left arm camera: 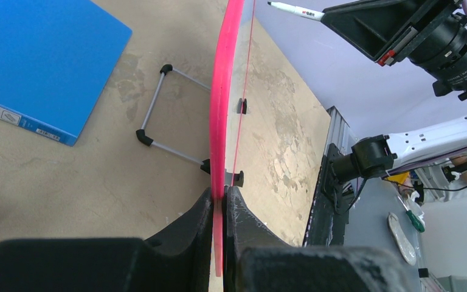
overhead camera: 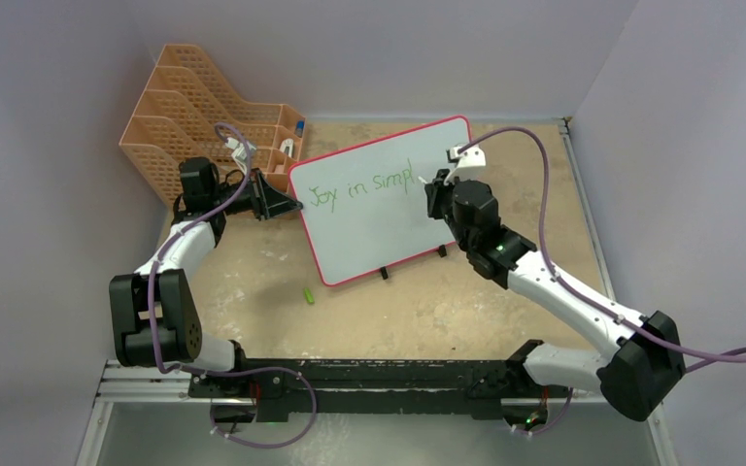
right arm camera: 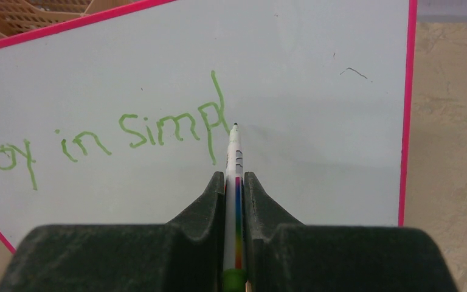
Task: Write a sentence on the whiteboard
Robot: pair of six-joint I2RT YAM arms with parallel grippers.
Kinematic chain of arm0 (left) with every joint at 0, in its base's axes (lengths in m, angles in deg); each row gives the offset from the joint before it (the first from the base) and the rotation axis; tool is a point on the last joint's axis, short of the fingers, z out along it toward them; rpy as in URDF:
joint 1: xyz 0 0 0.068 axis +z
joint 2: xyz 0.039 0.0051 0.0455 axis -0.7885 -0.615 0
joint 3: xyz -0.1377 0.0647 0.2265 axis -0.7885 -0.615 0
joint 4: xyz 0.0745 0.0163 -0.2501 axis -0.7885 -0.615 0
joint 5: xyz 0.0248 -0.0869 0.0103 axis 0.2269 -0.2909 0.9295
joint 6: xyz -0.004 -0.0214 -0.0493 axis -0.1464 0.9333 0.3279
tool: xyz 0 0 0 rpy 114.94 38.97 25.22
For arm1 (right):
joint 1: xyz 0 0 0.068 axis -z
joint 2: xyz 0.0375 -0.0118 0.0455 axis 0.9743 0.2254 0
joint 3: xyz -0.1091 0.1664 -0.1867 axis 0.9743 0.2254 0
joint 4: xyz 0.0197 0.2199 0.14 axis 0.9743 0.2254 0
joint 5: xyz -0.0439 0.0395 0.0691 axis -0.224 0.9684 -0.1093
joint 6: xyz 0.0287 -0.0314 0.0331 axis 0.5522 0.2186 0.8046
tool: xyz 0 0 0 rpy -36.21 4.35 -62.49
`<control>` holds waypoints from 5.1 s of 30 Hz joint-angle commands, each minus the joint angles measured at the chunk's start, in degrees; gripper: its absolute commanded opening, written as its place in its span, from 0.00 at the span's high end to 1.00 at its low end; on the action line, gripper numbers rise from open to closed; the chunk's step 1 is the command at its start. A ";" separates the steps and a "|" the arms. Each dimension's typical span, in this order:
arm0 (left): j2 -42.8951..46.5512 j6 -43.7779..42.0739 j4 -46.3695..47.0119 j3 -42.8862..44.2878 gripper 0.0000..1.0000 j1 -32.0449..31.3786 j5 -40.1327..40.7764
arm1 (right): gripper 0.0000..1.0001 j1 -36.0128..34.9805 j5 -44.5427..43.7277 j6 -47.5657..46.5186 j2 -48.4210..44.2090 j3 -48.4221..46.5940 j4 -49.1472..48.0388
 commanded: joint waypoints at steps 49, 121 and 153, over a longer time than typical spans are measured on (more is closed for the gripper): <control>1.31 -1.54 -0.47 1.88 1.00 -0.44 0.16 | 1.00 2.60 -1.97 0.46 2.34 0.09 -4.96; 1.16 -1.40 -0.33 1.90 1.00 -0.39 0.24 | 1.00 3.03 5.79 -1.23 3.50 -2.81 -4.81; 1.18 -1.46 -0.35 1.93 1.00 -0.40 0.26 | 1.00 3.07 0.06 -0.63 2.52 -0.18 0.44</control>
